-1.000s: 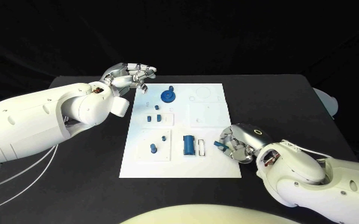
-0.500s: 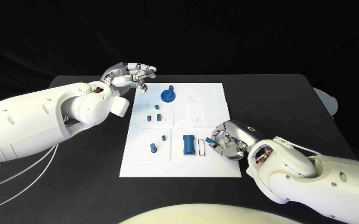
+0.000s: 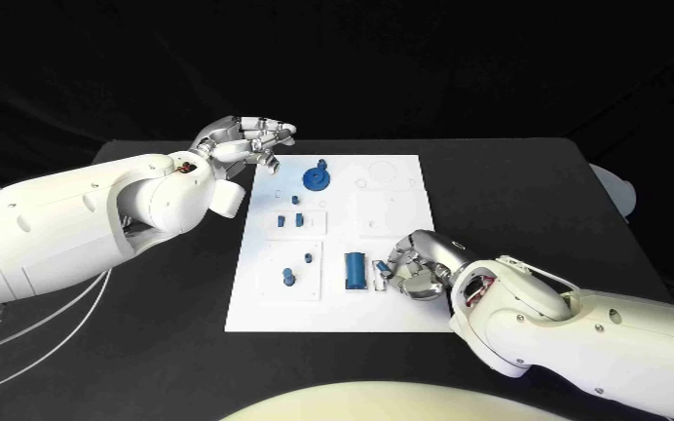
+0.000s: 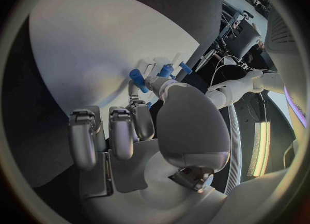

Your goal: Assemble the parts on the task board

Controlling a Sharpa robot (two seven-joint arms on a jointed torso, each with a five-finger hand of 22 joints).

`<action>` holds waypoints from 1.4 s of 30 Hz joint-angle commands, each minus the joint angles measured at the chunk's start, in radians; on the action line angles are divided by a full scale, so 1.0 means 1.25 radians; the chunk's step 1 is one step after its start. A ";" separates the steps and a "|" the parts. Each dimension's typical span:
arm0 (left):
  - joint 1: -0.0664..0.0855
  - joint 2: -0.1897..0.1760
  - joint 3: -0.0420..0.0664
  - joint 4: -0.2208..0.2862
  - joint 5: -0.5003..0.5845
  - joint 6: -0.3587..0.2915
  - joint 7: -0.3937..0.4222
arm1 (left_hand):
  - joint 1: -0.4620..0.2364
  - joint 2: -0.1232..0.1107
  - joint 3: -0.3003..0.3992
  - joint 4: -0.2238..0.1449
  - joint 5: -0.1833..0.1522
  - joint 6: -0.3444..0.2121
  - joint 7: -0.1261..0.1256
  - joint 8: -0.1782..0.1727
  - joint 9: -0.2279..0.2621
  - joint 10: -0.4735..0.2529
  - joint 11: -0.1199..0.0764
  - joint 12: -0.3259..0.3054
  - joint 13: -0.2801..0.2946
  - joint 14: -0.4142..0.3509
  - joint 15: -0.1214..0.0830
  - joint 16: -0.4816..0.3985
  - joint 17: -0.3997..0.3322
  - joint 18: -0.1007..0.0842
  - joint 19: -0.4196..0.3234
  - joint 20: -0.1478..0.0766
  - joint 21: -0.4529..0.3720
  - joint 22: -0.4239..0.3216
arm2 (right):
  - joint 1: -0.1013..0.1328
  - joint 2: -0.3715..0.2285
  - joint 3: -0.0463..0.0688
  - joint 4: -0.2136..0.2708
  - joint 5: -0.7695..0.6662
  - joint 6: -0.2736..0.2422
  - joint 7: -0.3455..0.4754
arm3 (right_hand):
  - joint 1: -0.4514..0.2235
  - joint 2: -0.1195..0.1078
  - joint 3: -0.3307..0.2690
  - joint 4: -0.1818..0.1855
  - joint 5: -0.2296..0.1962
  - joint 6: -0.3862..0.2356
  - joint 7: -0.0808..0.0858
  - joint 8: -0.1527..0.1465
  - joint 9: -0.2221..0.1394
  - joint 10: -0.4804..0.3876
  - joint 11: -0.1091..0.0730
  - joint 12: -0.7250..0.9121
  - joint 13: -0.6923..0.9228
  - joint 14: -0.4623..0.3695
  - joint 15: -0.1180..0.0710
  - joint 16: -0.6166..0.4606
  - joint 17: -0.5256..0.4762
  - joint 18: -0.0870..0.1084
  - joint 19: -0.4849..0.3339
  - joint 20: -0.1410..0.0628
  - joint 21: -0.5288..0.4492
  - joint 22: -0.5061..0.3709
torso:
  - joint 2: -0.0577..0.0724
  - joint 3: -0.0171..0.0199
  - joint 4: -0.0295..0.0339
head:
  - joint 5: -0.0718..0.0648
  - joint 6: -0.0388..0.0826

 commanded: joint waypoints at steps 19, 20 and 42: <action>0.001 0.000 0.001 0.003 0.004 0.017 0.001 | -0.005 0.003 0.003 -0.003 0.002 -0.003 0.000 0.003 0.001 -0.005 -0.002 0.003 0.001 -0.007 0.000 0.000 -0.001 0.008 -0.004 0.002 -0.003 0.000 | -0.002 0.018 0.000 -0.013 0.024 0.028 -0.001 | -0.062 0.016 -0.037 0.036 -0.009 0.028 -0.015 0.009 0.042 0.014 -0.002 0.020 0.095 0.075 -0.003 0.004 0.168 -0.011 0.082 -0.003 0.004 0.210 | 0.000 0.0003 -0.0008 | 0.002 -0.004; 0.001 0.000 0.001 0.003 0.004 0.017 0.001 | -0.005 0.003 0.003 -0.003 0.002 -0.003 0.000 0.003 0.001 -0.005 -0.002 0.003 0.001 -0.007 0.000 0.000 -0.001 0.008 -0.004 0.002 -0.003 0.000 | -0.002 0.018 0.000 -0.013 0.023 0.028 -0.001 | -0.069 0.016 -0.040 0.041 -0.012 0.029 -0.014 0.009 0.042 0.014 -0.002 0.021 0.096 0.075 -0.002 0.003 0.168 -0.011 0.082 -0.003 0.004 0.210 | 0.000 0.0003 -0.0008 | 0.002 -0.004; 0.001 -0.002 0.001 0.003 0.004 0.018 -0.002 | -0.007 0.003 0.004 -0.003 0.003 -0.004 0.000 0.003 0.001 -0.006 -0.002 0.004 0.001 -0.007 0.000 0.000 -0.002 0.008 -0.004 0.002 -0.004 -0.001 | -0.002 0.014 0.000 -0.002 -0.002 0.025 0.002 | -0.147 0.008 -0.112 0.046 0.010 0.036 -0.014 0.004 0.033 0.015 -0.002 0.022 0.099 0.075 -0.002 0.003 0.168 -0.011 0.082 -0.003 0.004 0.210 | 0.000 0.0009 -0.0011 | 0.005 -0.010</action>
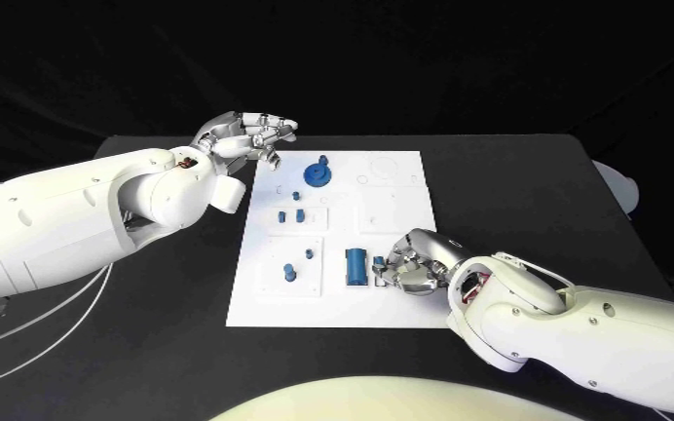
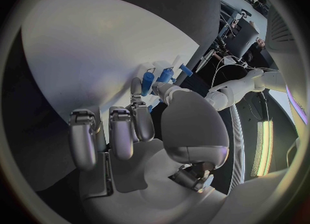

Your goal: Assemble the parts on the task board

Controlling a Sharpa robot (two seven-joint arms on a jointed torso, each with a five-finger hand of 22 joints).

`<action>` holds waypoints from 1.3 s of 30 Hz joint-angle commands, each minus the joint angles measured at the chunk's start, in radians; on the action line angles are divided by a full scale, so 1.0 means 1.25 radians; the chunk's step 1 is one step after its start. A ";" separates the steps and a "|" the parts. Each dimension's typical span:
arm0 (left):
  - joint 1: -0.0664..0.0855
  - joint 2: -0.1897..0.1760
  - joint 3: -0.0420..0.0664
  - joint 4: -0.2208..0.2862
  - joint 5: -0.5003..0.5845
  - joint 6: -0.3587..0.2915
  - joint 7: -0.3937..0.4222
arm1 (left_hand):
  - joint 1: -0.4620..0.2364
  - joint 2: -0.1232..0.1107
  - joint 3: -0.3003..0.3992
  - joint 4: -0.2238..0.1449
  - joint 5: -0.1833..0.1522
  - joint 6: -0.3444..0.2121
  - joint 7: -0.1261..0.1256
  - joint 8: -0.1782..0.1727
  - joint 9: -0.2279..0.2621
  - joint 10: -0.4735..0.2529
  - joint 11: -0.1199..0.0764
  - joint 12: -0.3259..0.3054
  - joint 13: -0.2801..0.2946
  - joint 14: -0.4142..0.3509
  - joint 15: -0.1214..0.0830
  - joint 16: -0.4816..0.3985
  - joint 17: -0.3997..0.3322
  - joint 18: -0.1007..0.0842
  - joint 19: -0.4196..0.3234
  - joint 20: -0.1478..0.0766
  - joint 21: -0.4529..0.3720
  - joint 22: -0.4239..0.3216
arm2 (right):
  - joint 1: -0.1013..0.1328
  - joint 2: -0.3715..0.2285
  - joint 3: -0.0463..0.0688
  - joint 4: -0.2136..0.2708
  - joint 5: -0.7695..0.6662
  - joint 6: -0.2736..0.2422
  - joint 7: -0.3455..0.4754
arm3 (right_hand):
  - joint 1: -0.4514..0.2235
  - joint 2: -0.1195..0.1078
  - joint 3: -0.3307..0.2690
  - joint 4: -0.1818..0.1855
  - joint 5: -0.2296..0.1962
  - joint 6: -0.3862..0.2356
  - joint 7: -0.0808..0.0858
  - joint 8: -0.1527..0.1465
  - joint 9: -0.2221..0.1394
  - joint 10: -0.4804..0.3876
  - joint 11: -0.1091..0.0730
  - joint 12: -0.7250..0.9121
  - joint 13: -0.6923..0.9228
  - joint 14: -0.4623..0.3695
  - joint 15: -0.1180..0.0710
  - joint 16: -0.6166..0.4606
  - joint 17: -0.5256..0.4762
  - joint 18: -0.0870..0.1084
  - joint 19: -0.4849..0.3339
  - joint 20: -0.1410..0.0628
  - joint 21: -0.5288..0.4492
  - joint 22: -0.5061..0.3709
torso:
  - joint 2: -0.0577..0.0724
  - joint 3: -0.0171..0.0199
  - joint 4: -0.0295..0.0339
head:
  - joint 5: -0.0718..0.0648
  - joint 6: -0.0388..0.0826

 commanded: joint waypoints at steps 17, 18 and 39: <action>0.001 0.000 0.001 0.001 0.004 0.014 0.002 | -0.007 0.003 0.004 -0.003 0.003 -0.004 0.000 0.003 0.001 -0.006 -0.001 0.004 0.001 -0.007 0.000 0.000 -0.001 0.008 -0.004 0.002 -0.004 -0.001 | -0.001 -0.008 0.000 0.016 -0.054 0.000 0.006 | -0.052 0.016 -0.045 0.001 0.027 0.004 0.000 -0.007 -0.006 0.013 0.000 0.003 0.101 0.075 -0.004 0.004 0.170 -0.011 0.082 -0.004 0.004 0.211 | 0.000 -0.0003 -0.0003 | 0.001 0.002; 0.001 0.000 0.001 0.001 0.004 0.014 0.002 | -0.007 0.003 0.004 -0.003 0.003 -0.004 0.000 0.003 0.001 -0.006 -0.001 0.004 0.001 -0.007 0.000 0.000 -0.001 0.008 -0.004 0.002 -0.004 -0.001 | -0.001 -0.009 0.000 0.017 -0.055 0.002 0.006 | -0.052 0.016 -0.045 0.001 0.027 0.004 0.000 -0.007 -0.006 0.013 0.000 0.003 0.101 0.075 -0.004 0.004 0.170 -0.011 0.082 -0.004 0.004 0.211 | 0.000 -0.0005 -0.0002 | 0.001 0.002; 0.001 0.000 0.000 -0.001 0.004 0.014 0.001 | -0.007 0.003 0.004 -0.003 0.003 -0.004 0.000 0.003 0.001 -0.006 -0.001 0.004 0.001 -0.007 0.000 0.000 -0.001 0.008 -0.004 0.002 -0.004 -0.001 | -0.004 -0.045 0.000 0.039 -0.053 0.026 0.037 | 0.098 -0.018 -0.058 -0.028 -0.140 0.006 -0.002 -0.008 -0.011 0.015 -0.002 0.006 0.106 0.076 -0.005 0.005 0.173 -0.011 0.082 -0.005 0.004 0.211 | 0.000 0.0000 0.0003 | 0.002 0.006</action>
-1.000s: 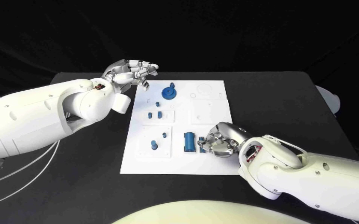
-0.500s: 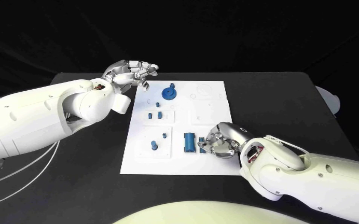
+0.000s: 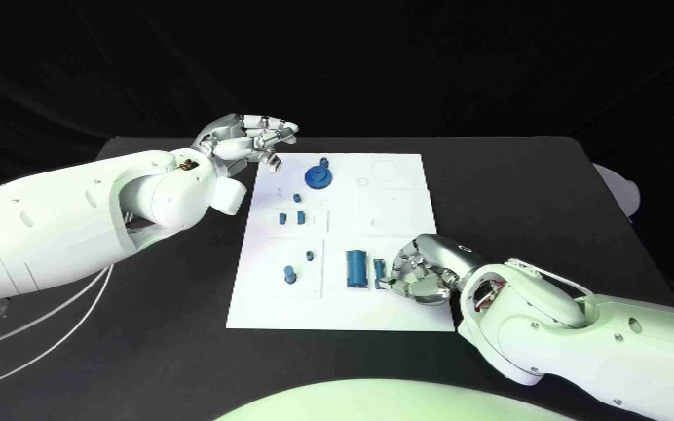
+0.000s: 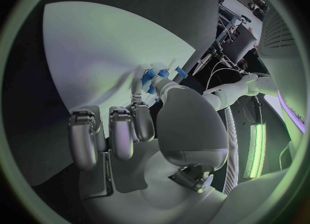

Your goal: Assemble the parts on the task board

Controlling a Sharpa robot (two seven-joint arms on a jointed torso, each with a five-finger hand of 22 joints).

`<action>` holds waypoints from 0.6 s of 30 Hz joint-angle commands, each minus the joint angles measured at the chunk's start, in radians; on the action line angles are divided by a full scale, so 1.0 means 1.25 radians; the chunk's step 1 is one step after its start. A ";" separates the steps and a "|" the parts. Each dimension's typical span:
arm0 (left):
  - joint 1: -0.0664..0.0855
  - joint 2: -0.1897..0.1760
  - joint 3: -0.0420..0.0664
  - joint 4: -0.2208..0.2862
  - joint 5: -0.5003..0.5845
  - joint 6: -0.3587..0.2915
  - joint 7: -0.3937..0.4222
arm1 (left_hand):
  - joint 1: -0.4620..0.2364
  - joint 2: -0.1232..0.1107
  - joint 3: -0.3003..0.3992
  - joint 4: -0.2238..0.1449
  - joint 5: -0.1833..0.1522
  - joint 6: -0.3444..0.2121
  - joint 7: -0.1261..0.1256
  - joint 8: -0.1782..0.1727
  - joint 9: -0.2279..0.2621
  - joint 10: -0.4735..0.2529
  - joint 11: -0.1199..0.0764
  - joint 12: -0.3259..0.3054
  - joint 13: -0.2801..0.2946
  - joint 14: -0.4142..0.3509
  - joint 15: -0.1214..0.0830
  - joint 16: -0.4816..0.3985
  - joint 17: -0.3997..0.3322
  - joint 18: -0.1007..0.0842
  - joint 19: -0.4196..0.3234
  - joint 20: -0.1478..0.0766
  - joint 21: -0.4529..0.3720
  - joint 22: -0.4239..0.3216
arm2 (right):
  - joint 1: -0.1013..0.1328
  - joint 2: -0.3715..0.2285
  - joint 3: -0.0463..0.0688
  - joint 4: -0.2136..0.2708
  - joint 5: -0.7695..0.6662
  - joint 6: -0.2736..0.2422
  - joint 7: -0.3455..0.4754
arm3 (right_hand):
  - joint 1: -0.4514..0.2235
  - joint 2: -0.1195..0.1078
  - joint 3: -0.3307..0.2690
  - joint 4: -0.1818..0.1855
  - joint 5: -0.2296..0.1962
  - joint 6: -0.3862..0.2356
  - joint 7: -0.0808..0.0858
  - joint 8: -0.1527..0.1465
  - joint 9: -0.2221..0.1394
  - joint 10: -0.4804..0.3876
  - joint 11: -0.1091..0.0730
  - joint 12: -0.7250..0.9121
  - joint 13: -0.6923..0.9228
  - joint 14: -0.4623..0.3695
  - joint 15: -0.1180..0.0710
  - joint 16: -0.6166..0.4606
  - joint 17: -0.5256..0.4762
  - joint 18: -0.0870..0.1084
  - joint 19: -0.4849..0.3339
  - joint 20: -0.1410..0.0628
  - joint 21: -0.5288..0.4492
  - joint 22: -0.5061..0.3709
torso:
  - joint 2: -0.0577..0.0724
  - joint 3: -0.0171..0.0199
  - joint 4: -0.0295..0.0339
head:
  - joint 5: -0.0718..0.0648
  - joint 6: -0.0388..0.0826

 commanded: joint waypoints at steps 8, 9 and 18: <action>0.001 0.002 0.000 0.000 0.004 0.013 0.003 | -0.007 0.003 0.004 -0.003 0.003 -0.004 0.000 0.003 0.001 -0.006 -0.001 0.004 0.001 -0.007 0.000 0.000 -0.001 0.008 -0.004 0.002 -0.004 -0.001 | -0.002 0.004 0.000 -0.009 -0.011 0.021 0.010 | 0.006 0.004 -0.004 0.006 -0.006 0.007 -0.001 -0.002 -0.001 0.016 -0.002 0.005 0.107 0.076 -0.005 0.005 0.173 -0.011 0.082 -0.005 0.004 0.211 | 0.001 -0.0006 0.0013 | 0.000 -0.001; 0.000 0.002 0.000 0.000 0.004 0.013 0.004 | -0.007 0.003 0.004 -0.003 0.003 -0.004 0.000 0.003 0.001 -0.006 -0.001 0.004 0.001 -0.007 0.000 0.000 -0.001 0.008 -0.004 0.002 -0.004 -0.001 | -0.002 0.004 0.000 -0.010 -0.011 0.022 0.010 | 0.006 0.004 -0.004 0.006 -0.006 0.007 -0.001 -0.002 -0.001 0.016 -0.002 0.005 0.107 0.076 -0.005 0.005 0.173 -0.011 0.082 -0.005 0.004 0.211 | 0.001 -0.0007 0.0013 | 0.000 -0.001; 0.000 0.004 0.000 -0.002 0.004 0.014 0.004 | -0.009 0.004 0.006 -0.004 0.003 -0.004 0.000 0.003 0.002 -0.007 -0.001 0.005 0.001 -0.008 0.001 0.000 -0.002 0.008 -0.004 0.002 -0.004 -0.001 | -0.002 0.018 0.000 -0.025 -0.020 0.038 0.007 | 0.022 0.006 -0.003 0.003 -0.011 0.007 -0.003 -0.001 -0.002 0.016 -0.003 0.006 0.107 0.076 -0.006 0.005 0.173 -0.011 0.082 -0.005 0.004 0.211 | 0.000 -0.0005 0.0015 | -0.001 -0.004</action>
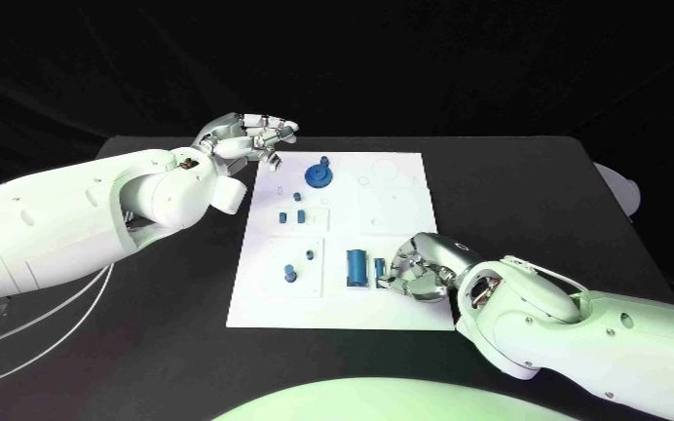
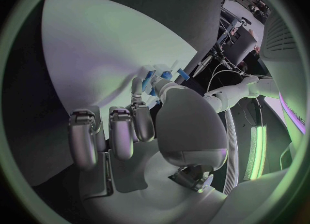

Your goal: Assemble the parts on the task board

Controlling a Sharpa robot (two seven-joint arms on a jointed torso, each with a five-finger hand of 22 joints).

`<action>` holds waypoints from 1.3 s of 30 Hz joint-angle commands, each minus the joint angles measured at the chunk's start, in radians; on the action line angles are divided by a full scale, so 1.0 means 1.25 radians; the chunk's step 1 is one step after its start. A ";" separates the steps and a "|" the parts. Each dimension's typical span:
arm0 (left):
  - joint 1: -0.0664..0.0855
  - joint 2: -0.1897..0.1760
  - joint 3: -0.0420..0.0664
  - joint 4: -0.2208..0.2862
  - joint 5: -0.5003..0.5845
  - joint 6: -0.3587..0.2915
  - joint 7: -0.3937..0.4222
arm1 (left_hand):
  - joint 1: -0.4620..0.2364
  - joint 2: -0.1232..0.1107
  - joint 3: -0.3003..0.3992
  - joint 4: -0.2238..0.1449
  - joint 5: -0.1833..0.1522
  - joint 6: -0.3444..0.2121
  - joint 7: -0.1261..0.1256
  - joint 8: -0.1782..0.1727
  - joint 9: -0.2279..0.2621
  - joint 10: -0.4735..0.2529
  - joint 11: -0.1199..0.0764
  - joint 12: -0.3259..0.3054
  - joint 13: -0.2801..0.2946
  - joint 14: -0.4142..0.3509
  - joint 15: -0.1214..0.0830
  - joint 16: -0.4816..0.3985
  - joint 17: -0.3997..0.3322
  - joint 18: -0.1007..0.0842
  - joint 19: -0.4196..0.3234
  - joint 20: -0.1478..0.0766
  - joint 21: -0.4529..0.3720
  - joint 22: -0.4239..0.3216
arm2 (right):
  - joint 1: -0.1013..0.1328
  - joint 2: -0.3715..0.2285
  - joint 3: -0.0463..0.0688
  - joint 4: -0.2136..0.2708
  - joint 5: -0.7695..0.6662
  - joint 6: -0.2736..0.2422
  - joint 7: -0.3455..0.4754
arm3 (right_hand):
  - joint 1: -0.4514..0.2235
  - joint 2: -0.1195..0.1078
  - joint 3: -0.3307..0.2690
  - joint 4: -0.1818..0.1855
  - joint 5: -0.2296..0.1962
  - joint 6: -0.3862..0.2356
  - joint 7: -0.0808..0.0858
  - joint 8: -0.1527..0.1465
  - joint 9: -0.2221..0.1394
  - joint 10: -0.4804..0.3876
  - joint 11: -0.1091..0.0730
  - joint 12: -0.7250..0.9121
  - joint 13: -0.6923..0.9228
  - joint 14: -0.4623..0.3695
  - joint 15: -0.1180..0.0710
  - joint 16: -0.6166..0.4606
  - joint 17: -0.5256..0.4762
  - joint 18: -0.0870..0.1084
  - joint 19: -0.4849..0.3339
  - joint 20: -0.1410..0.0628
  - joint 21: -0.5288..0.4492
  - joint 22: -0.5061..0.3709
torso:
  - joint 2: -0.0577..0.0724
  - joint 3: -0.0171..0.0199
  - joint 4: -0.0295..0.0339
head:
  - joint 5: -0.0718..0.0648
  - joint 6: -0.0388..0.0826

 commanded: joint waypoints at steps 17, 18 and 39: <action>0.000 0.002 0.000 -0.001 0.004 0.013 0.004 | -0.008 0.003 0.005 -0.003 0.003 -0.004 0.000 0.003 0.002 -0.007 -0.001 0.005 0.001 -0.007 0.000 0.000 -0.002 0.008 -0.004 0.002 -0.004 -0.001 | -0.001 -0.003 0.000 0.003 -0.034 -0.028 0.013 | 0.016 -0.002 -0.009 0.012 -0.010 0.006 0.001 -0.001 -0.003 0.017 -0.003 0.004 0.108 0.075 -0.006 0.004 0.172 -0.011 0.082 -0.006 0.004 0.210 | -0.001 0.0011 -0.0005 | 0.000 0.002; 0.000 0.002 0.000 -0.001 0.004 0.013 0.005 | -0.008 0.003 0.005 -0.003 0.003 -0.004 0.000 0.003 0.002 -0.007 -0.001 0.005 0.001 -0.007 0.000 0.000 -0.002 0.008 -0.004 0.002 -0.004 -0.001 | 0.000 -0.009 0.001 0.007 -0.030 -0.046 0.026 | 0.013 -0.003 -0.012 0.016 -0.006 0.006 0.001 -0.002 -0.003 0.016 -0.002 0.003 0.107 0.075 -0.005 0.004 0.171 -0.011 0.082 -0.006 0.004 0.210 | -0.002 0.0010 -0.0007 | 0.000 0.003; -0.018 0.071 -0.012 -0.094 0.073 -0.060 0.112 | -0.061 -0.013 -0.025 0.023 -0.003 -0.034 0.017 0.000 0.010 -0.021 0.016 -0.027 -0.026 -0.201 0.034 -0.192 -0.136 0.016 -0.157 0.037 -0.220 -0.150 | 0.132 0.055 0.007 -0.321 0.771 -0.106 0.681 | 0.168 0.004 0.019 -0.011 0.034 -0.148 0.078 -0.085 -0.030 -0.348 0.066 -0.599 -0.307 -0.175 0.056 -0.449 -0.453 0.135 -0.264 0.048 -0.887 -0.141 | -0.058 -0.0164 -0.0002 | -0.034 0.146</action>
